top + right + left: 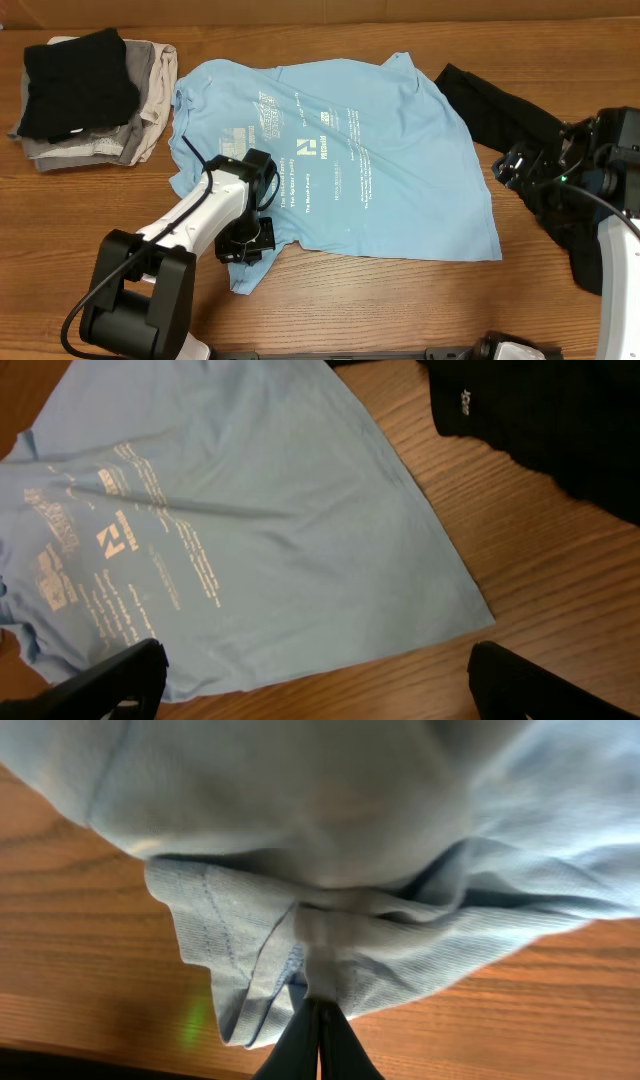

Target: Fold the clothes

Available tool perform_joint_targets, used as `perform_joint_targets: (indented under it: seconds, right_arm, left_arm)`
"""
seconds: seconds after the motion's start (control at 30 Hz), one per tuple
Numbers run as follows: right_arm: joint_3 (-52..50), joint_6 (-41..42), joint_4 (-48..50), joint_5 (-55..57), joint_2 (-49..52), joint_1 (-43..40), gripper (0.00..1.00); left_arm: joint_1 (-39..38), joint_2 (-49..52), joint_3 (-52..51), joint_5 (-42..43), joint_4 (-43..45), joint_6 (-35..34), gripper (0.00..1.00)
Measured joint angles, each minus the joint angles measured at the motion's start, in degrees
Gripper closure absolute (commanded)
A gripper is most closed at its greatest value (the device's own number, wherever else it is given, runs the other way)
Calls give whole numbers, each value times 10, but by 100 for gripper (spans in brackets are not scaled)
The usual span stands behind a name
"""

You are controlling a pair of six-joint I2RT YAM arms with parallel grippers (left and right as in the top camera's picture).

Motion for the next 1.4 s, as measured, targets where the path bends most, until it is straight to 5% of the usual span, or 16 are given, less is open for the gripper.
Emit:
perform_joint_targets:
  seconds: [0.3, 0.4, 0.47, 0.57, 0.7, 0.93, 1.03, 1.1, 1.4]
  right_arm:
    - [0, 1, -36, 8, 49, 0, 0]
    - [0, 0, -57, 10, 62, 0, 0]
    - [0, 1, -56, 16, 64, 0, 0]
    - [0, 0, -35, 23, 65, 0, 0]
    - [0, 0, -22, 29, 65, 0, 0]
    - [0, -8, -33, 32, 65, 0, 0]
    - [0, -11, -37, 32, 65, 0, 0]
    - [0, -12, -38, 32, 65, 0, 0]
    - [-1, -15, -71, 33, 65, 0, 0]
  left_arm:
    - [0, 0, -6, 0, -30, -82, 93]
    - [0, 0, -10, -1, -40, -104, 77]
    - [0, 0, -19, -2, -42, -113, 51]
    - [0, 0, -38, -4, -39, -124, 26]
    - [0, 0, -79, -14, -14, -145, 14]
    - [0, -26, -103, -13, 10, -154, 22]
    - [0, -23, -99, -7, 18, -150, 52]
    - [-1, -17, -93, -9, 22, -148, 96]
    - [48, -8, -2, -46, -73, -139, 96]
